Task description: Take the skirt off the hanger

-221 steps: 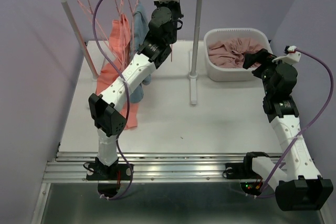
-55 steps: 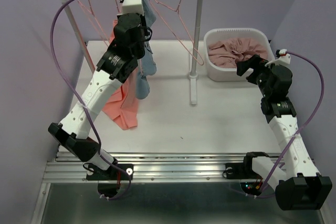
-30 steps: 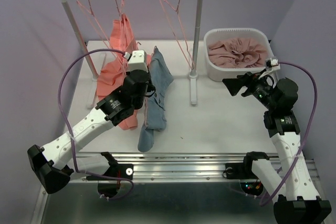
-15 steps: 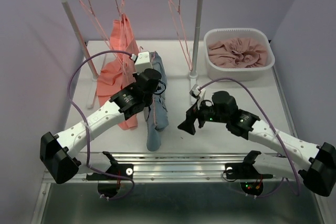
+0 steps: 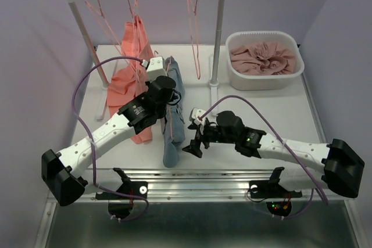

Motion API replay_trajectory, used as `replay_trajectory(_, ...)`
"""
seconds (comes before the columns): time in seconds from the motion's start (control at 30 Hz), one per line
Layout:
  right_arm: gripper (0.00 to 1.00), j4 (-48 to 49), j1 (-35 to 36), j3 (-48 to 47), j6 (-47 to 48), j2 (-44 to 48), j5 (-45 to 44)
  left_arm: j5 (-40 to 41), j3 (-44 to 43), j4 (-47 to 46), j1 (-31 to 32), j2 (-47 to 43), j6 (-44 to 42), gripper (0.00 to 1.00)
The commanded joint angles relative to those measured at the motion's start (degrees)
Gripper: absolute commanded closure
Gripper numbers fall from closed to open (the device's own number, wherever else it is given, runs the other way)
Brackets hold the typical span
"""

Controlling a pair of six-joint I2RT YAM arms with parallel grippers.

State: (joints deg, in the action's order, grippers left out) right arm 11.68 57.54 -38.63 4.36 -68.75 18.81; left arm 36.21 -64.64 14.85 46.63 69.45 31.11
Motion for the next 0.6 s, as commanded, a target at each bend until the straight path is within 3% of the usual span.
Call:
replay_trajectory(0.0,0.00,8.96,1.26,-1.70,1.70,-3.48,-1.76,0.45,-1.45,-3.07,-0.05,-3.79,1.32,1.00)
replay_trajectory(0.17,0.00,13.17,2.31,-2.76,0.48,-8.23,-2.89,0.45,-1.36,-2.99,-0.05,-3.97,1.41,1.00)
replay_trajectory(0.33,0.02,21.09,2.84,-1.18,-0.23,-10.88,-9.66,-1.05,-0.93,-2.99,-0.05,-4.24,1.41,1.00)
replay_trajectory(0.5,0.21,24.09,2.84,-1.35,2.32,-12.02,-12.74,-1.75,-0.31,-3.16,-0.05,-4.94,1.49,1.00)
replay_trajectory(0.57,0.42,23.91,2.84,-1.88,2.76,-12.46,-12.31,-1.84,-0.13,-3.34,-0.05,-5.20,1.41,1.00)
